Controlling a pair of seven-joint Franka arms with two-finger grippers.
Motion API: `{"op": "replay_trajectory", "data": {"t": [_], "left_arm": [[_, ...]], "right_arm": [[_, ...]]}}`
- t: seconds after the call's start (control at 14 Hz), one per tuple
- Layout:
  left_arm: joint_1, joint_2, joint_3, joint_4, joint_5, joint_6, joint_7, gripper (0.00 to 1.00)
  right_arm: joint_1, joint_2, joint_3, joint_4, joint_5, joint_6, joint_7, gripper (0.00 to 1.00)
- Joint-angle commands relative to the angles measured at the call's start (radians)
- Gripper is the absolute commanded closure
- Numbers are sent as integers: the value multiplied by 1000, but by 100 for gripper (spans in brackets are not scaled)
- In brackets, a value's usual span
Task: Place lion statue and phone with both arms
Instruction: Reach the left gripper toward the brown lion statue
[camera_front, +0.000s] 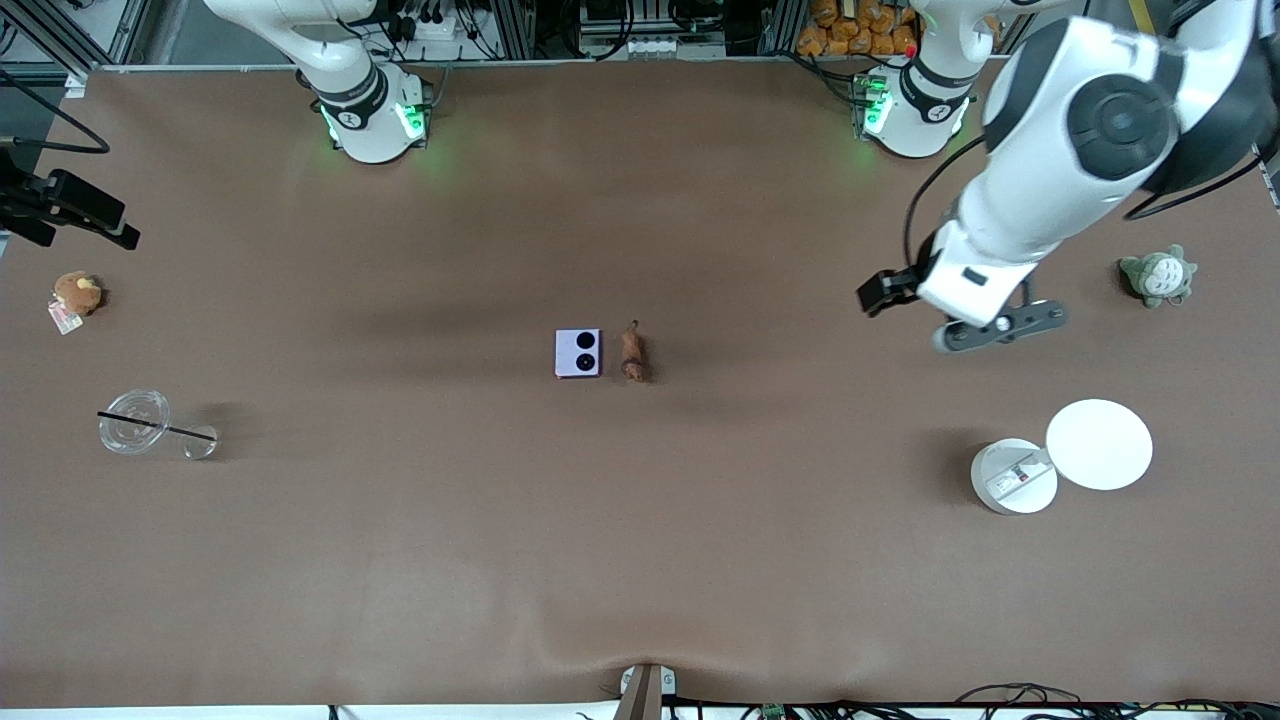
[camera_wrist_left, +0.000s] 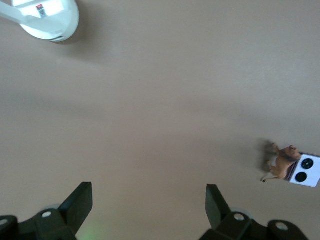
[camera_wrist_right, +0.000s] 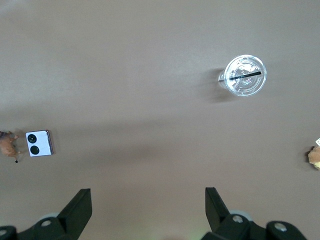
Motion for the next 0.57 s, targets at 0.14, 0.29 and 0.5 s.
{"op": "replay_trajectory", "data": {"t": [0.14, 0.29, 0.5], "left_arm": [[-102, 119, -2, 23, 9, 155, -124, 0], [-160, 168, -2, 25, 11, 204, -202, 0], [-238, 238, -2, 48, 75, 255, -339, 0]], "right_arm": [[-16, 7, 10, -4, 15, -1, -8, 0], [-16, 7, 10, -4, 15, -1, -8, 0], [-13, 24, 12, -4, 15, -2, -8, 0]]}}
